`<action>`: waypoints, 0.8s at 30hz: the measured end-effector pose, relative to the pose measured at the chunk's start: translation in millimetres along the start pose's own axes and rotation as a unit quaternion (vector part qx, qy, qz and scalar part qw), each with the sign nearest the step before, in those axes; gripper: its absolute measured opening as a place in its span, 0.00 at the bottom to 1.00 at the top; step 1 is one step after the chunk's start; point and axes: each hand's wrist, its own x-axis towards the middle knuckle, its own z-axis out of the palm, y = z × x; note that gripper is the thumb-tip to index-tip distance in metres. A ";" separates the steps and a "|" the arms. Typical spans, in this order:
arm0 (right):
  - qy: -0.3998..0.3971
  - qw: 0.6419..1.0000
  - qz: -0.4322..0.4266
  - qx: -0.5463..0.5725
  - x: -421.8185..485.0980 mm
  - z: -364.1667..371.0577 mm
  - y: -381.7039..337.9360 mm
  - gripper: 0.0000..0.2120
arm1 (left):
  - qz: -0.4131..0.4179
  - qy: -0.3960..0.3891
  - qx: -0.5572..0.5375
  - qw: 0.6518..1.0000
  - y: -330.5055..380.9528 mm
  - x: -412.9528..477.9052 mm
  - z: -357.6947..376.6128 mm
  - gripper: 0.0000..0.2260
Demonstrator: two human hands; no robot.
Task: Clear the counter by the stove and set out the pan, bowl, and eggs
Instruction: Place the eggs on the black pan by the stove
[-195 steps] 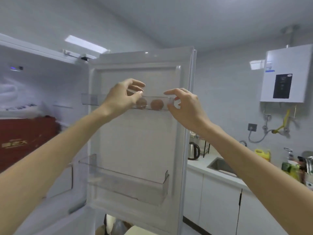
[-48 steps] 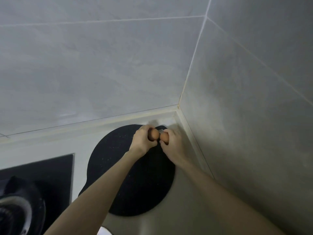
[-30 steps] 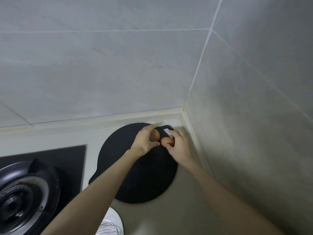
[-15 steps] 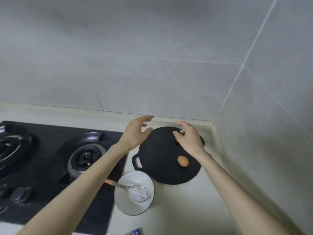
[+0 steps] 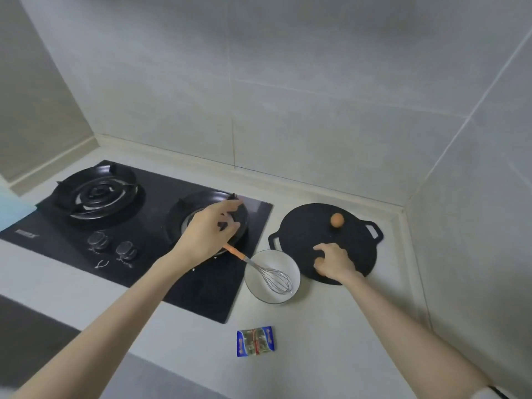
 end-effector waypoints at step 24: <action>0.166 0.972 0.097 0.133 99.2 -32.1 57.9 0.20 | 0.024 -0.132 -0.038 0.990 16.3 116.8 108.5 0.19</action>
